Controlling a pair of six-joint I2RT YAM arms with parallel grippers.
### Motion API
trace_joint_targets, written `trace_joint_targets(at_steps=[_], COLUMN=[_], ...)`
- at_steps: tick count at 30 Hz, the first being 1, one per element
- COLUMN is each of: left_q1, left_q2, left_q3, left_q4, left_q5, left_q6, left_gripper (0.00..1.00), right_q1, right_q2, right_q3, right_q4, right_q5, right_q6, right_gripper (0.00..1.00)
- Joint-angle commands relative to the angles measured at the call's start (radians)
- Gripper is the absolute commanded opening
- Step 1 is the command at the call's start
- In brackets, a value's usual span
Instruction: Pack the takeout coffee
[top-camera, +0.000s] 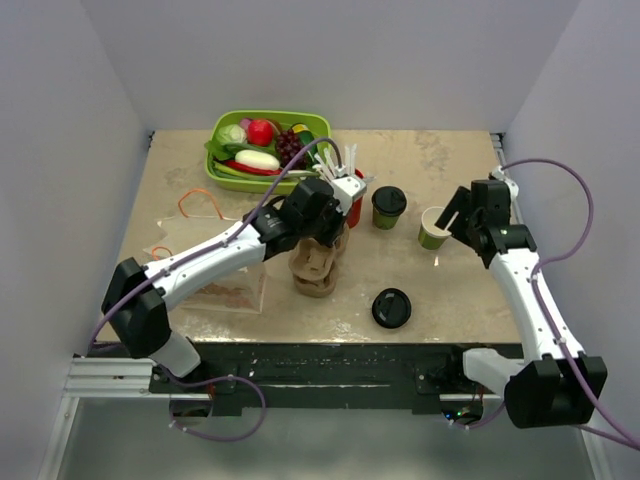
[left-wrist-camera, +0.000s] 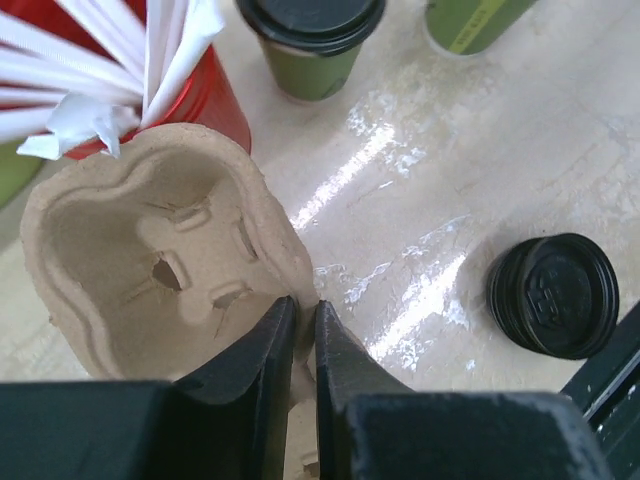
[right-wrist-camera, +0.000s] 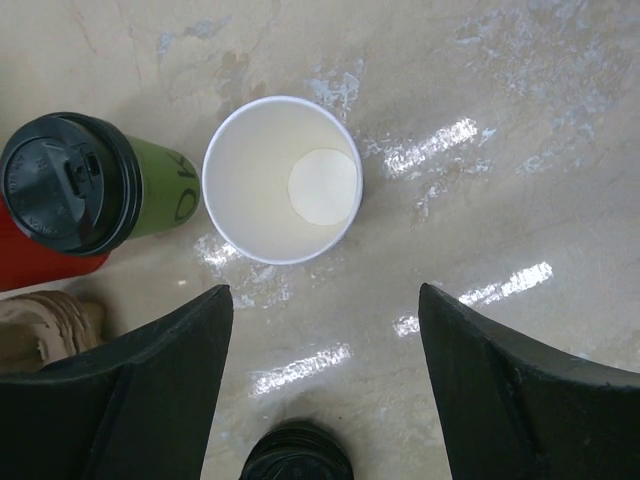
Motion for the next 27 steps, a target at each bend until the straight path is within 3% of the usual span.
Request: trace_joint_targets(at_steps=[1, 4, 8, 13, 18, 27], left_q1=[-0.075, -0.104, -0.127, -0.178, -0.178, -0.181], left_q2=[-0.086, -0.083, 0.011, 0.173, 0.261, 0.39], left_q3=[-0.041, -0.047, 0.077, 0.231, 0.295, 0.35], left_q4=[0.027, 0.086, 0.011, -0.06, -0.083, -0.023], left_q5=[0.102, 0.237, 0.396, 0.423, 0.431, 0.436], left_q6=[0.233, 0.362, 0.465, 0.628, 0.702, 0.732], left_gripper=[0.0, 0.0, 0.0, 0.0, 0.0, 0.0], right_q1=[0.002, 0.0, 0.0, -0.001, 0.0, 0.002], right_q2=[-0.107, -0.188, -0.283, -0.361, -0.418, -0.418], right_q3=[0.029, 0.045, 0.06, 0.066, 0.063, 0.046], right_q4=[-0.038, -0.048, -0.042, -0.024, -0.022, -0.009], right_q5=[0.075, 0.158, 0.2, 0.232, 0.255, 0.236], right_q6=[0.023, 0.054, 0.068, 0.06, 0.051, 0.042], right_gripper=[0.78, 0.79, 0.79, 0.8, 0.81, 0.8])
